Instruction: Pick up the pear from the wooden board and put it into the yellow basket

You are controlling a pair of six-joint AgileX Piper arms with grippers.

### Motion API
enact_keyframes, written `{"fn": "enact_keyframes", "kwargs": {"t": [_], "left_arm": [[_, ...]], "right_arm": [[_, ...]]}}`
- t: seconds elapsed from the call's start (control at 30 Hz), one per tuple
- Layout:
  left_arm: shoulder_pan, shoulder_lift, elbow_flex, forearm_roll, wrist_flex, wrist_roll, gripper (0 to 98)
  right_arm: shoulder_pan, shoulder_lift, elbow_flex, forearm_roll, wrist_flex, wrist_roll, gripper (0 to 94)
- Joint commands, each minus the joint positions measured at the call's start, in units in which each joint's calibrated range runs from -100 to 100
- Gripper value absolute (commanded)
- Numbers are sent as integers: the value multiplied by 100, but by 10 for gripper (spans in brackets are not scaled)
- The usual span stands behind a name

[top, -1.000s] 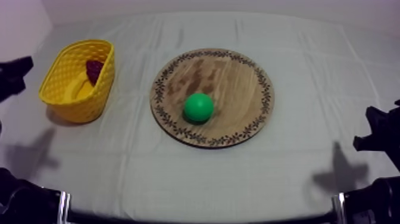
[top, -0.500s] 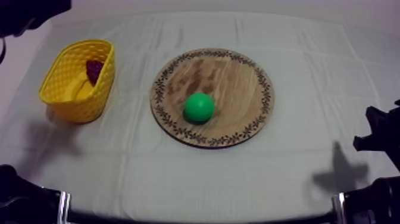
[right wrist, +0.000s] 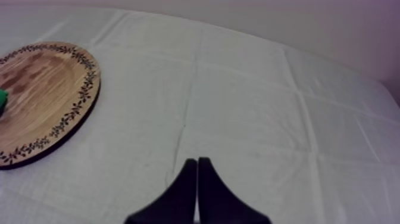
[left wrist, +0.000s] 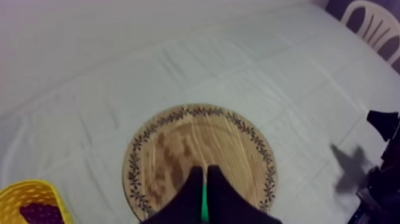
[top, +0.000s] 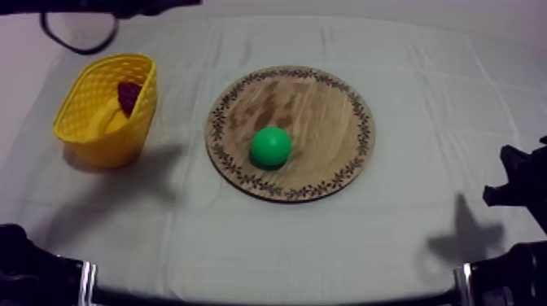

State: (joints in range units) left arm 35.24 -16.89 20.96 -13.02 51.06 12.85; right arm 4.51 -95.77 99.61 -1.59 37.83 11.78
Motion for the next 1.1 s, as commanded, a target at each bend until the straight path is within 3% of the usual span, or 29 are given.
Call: {"fn": "enact_keyframes", "kwargs": {"t": [0.0, 0.5, 0.7, 0.93, 1.07], "left_arm": [[50, 388, -34, -1, 9, 41, 0], [281, 1825, -152, 35, 229, 325, 27], [269, 2093, -419, 32, 496, 433, 303], [201, 2272, -527, 37, 908, 765, 822], [204, 2391, -589, 126, 1259, 806, 927]], "right_arm": [[1, 1, 5, 0, 0, 1, 5], [1, 1, 5, 0, 0, 1, 5], [1, 1, 5, 0, 0, 1, 5], [1, 1, 5, 0, 0, 1, 5], [1, 1, 5, 0, 0, 1, 5]]}}
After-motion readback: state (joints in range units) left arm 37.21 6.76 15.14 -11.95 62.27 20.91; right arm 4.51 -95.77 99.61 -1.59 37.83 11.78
